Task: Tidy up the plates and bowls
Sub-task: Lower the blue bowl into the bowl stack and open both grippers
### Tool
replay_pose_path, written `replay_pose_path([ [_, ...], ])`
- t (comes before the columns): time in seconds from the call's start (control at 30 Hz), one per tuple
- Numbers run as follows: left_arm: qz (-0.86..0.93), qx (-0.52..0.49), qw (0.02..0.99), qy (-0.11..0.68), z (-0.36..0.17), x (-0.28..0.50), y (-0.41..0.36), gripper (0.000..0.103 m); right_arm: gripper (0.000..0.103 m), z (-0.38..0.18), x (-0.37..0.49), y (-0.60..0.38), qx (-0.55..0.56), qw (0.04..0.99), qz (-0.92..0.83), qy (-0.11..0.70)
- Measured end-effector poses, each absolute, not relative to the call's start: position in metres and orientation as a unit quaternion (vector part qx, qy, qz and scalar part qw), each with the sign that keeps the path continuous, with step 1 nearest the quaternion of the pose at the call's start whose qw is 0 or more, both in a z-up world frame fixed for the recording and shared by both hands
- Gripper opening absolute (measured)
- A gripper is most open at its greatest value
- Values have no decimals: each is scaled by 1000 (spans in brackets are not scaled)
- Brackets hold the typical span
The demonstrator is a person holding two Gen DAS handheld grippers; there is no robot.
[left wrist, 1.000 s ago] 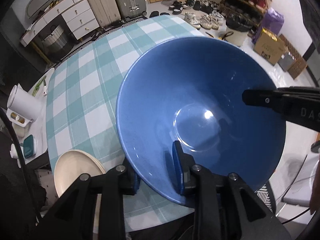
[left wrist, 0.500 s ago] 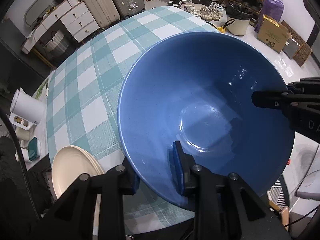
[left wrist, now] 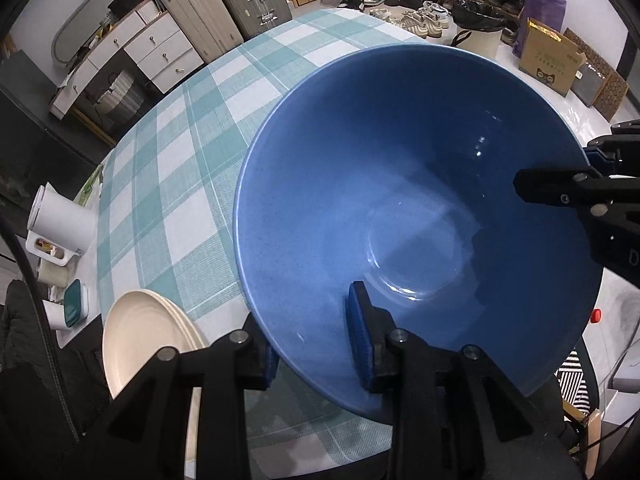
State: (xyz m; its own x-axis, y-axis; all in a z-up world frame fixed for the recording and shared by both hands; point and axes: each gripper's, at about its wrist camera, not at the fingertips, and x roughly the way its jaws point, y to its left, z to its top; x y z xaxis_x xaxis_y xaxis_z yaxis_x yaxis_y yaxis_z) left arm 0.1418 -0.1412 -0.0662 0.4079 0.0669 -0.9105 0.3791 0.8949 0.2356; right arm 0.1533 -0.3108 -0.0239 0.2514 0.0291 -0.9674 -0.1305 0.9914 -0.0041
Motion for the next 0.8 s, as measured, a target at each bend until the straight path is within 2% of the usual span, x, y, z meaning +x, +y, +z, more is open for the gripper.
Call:
replay_pose_path([
  [0.37, -99, 214, 813, 532, -68, 142, -141, 34, 13, -10, 152, -318, -27, 801, 49, 596],
  [0.63, -98, 186, 833, 511, -55, 138, -127, 43, 15, 12, 149, -340, 36, 821, 46, 568],
  [0.8, -93, 129, 861, 483, -39, 128, -112, 47, 15, 34, 134, -346, 85, 844, 64, 525],
])
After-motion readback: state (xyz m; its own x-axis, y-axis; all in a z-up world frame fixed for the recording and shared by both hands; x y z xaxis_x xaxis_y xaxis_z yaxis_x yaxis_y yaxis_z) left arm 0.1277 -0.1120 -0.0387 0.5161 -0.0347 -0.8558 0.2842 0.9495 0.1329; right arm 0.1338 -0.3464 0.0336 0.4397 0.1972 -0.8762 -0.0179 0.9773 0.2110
